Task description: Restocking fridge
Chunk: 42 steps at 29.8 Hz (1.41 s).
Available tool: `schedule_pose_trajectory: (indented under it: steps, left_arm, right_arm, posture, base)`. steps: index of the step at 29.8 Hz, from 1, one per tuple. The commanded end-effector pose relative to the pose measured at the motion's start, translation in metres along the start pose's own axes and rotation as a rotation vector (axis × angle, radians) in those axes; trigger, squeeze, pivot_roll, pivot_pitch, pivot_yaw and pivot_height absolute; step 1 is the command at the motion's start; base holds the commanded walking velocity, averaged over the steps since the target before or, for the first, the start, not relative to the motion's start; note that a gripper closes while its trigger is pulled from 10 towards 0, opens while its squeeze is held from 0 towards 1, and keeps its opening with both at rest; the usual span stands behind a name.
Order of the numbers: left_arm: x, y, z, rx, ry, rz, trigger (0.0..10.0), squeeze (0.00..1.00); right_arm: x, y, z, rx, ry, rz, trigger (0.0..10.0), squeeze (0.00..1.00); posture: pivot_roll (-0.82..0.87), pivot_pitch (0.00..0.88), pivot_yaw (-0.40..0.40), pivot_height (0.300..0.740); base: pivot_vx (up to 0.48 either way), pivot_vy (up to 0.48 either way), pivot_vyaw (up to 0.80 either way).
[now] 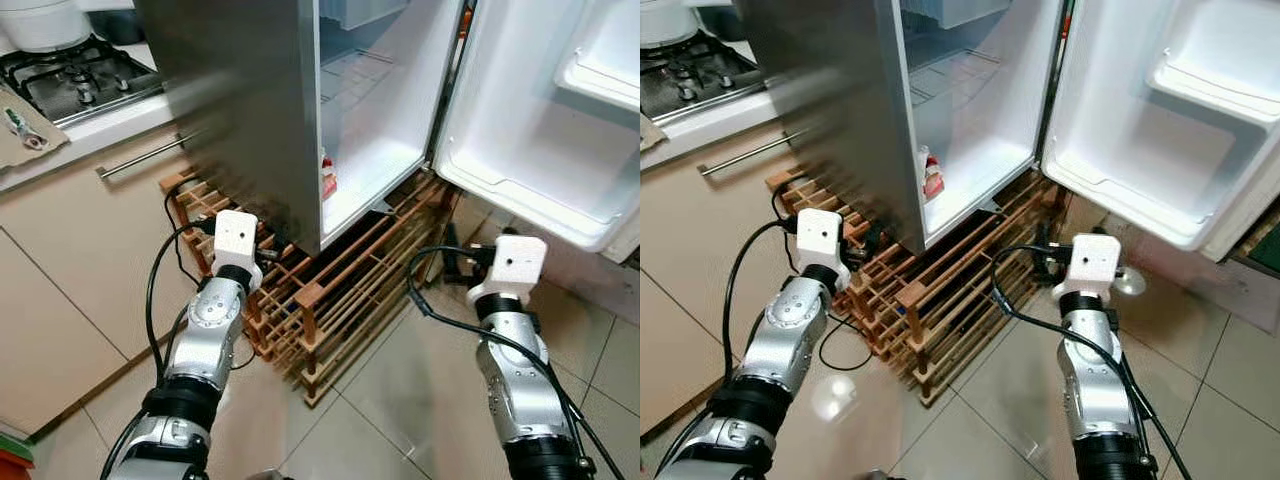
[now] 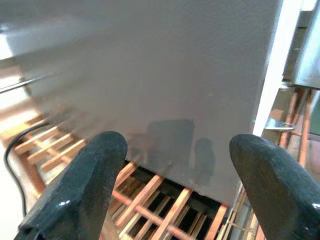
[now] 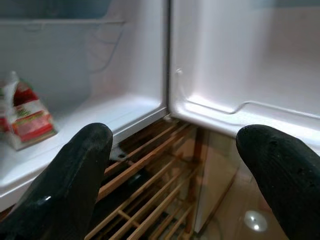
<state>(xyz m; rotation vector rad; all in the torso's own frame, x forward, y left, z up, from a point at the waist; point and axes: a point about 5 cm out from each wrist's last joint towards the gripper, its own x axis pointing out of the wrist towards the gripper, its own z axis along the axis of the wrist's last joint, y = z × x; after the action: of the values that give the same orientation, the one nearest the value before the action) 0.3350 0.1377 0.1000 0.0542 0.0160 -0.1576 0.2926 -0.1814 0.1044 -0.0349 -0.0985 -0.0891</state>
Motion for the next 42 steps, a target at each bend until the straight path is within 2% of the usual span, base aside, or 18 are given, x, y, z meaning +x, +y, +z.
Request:
schedule_pose_trajectory:
  steps: [1, 3, 5, 7, 10, 13, 16, 17, 18, 20, 22, 24, 25, 29, 30, 36, 42]
  left_arm:
    - [-0.001, 0.007, -0.002, 0.014, 0.013, 0.035, 10.0, 0.00]
    - [-0.002, 0.010, -0.002, 0.008, 0.009, 0.055, 10.0, 0.00]
    - [-0.005, 0.019, 0.004, 0.024, -0.046, 0.105, 10.0, 0.00]
    - [-0.009, 0.027, 0.010, 0.046, -0.098, 0.108, 10.0, 0.00]
    - [-0.018, 0.038, 0.000, 0.039, -0.047, 0.072, 10.0, 0.00]
    - [-0.027, 0.044, -0.010, 0.011, -0.004, 0.037, 10.0, 0.00]
    - [-0.037, 0.038, -0.018, 0.006, 0.002, 0.015, 10.0, 0.00]
    - [-0.037, 0.038, -0.018, 0.006, 0.002, 0.015, 10.0, 0.00]
    - [-0.039, 0.026, -0.018, -0.003, -0.007, -0.015, 10.0, 0.00]
    - [-0.039, 0.021, -0.018, -0.011, -0.010, -0.030, 10.0, 0.00]
    - [-0.035, 0.006, -0.013, -0.044, -0.021, -0.057, 10.0, 0.00]
    - [-0.033, 0.004, -0.012, -0.048, -0.023, -0.063, 10.0, 0.00]
    - [-0.030, 0.001, -0.010, -0.056, -0.023, -0.070, 10.0, 0.00]
    - [-0.027, -0.001, -0.011, -0.053, -0.007, -0.077, 10.0, 0.00]
    - [-0.025, 0.000, -0.014, -0.051, 0.026, -0.062, 10.0, 0.00]
    - [-0.017, -0.002, -0.018, -0.121, 0.097, -0.029, 10.0, 0.00]
    - [-0.011, -0.008, -0.008, -0.112, 0.052, -0.036, 10.0, 0.00]
  right_arm:
    - [0.002, 0.004, 0.004, 0.015, -0.003, 0.020, 10.0, 0.00]
    - [0.002, 0.003, 0.003, 0.017, -0.001, 0.020, 10.0, 0.00]
    - [0.000, 0.001, 0.001, 0.004, -0.005, 0.017, 10.0, 0.00]
    - [-0.005, -0.004, -0.002, -0.023, -0.022, 0.010, 10.0, 0.00]
    - [-0.025, -0.012, -0.015, -0.062, -0.003, -0.008, 10.0, 0.00]
    - [-0.045, -0.011, -0.026, -0.111, 0.026, 0.029, 10.0, 0.00]
    - [-0.057, -0.007, -0.038, -0.100, 0.085, 0.050, 10.0, 0.00]
    - [-0.057, -0.007, -0.038, -0.100, 0.085, 0.050, 10.0, 0.00]
    - [-0.054, 0.000, -0.039, -0.090, 0.087, 0.073, 10.0, 0.00]
    - [-0.052, 0.003, -0.038, -0.088, 0.084, 0.088, 10.0, 0.00]
    - [-0.040, 0.010, -0.034, -0.069, 0.069, 0.113, 10.0, 0.01]
    - [-0.036, 0.010, -0.032, -0.065, 0.063, 0.112, 10.0, 0.02]
    - [-0.028, 0.010, -0.028, -0.052, 0.050, 0.105, 10.0, 0.03]
    - [-0.021, 0.010, -0.024, -0.035, 0.038, 0.094, 10.0, 0.04]
    - [-0.017, 0.007, -0.021, -0.015, 0.032, 0.070, 10.0, 0.04]
    - [-0.012, 0.004, -0.018, -0.012, 0.021, 0.055, 10.0, 0.05]
    - [-0.012, 0.005, -0.019, -0.003, 0.023, 0.055, 10.0, 0.08]
  posture:
    - [0.01, 0.000, 0.054, 0.740]
    - [0.01, 0.000, 0.053, 0.740]
    - [0.01, 0.000, 0.055, 0.740]
    - [0.01, 0.000, 0.051, 0.740]
    - [0.03, 0.000, 0.039, 0.740]
    - [0.03, 0.000, 0.032, 0.740]
    - [0.04, 0.000, 0.015, 0.740]
    - [0.04, 0.000, 0.015, 0.740]
    - [0.05, 0.000, 0.009, 0.740]
    - [0.06, 0.000, 0.006, 0.740]
    - [0.06, 0.000, 0.002, 0.740]
    - [0.06, 0.000, 0.003, 0.740]
    - [0.06, 0.000, 0.005, 0.740]
    - [0.06, 0.000, 0.015, 0.740]
    - [0.05, 0.000, 0.021, 0.740]
    - [0.04, 0.000, 0.030, 0.740]
    - [0.04, 0.000, 0.035, 0.740]
  base:
    - [0.000, 0.000, 0.54]
    - [0.000, 0.000, 0.53]
    - [0.000, 0.000, 0.52]
    - [0.000, 0.000, 0.53]
    - [0.000, 0.000, 0.52]
    - [0.000, 0.000, 0.53]
    - [0.000, 0.000, 0.53]
    - [0.000, 0.000, 0.53]
    - [0.000, 0.000, 0.53]
    - [0.000, 0.000, 0.53]
    - [0.000, 0.000, 0.53]
    - [0.000, 0.000, 0.53]
    - [0.000, 0.000, 0.53]
    - [0.000, 0.000, 0.53]
    - [0.000, 0.000, 0.54]
    - [0.000, 0.000, 0.53]
    - [0.000, 0.000, 0.53]
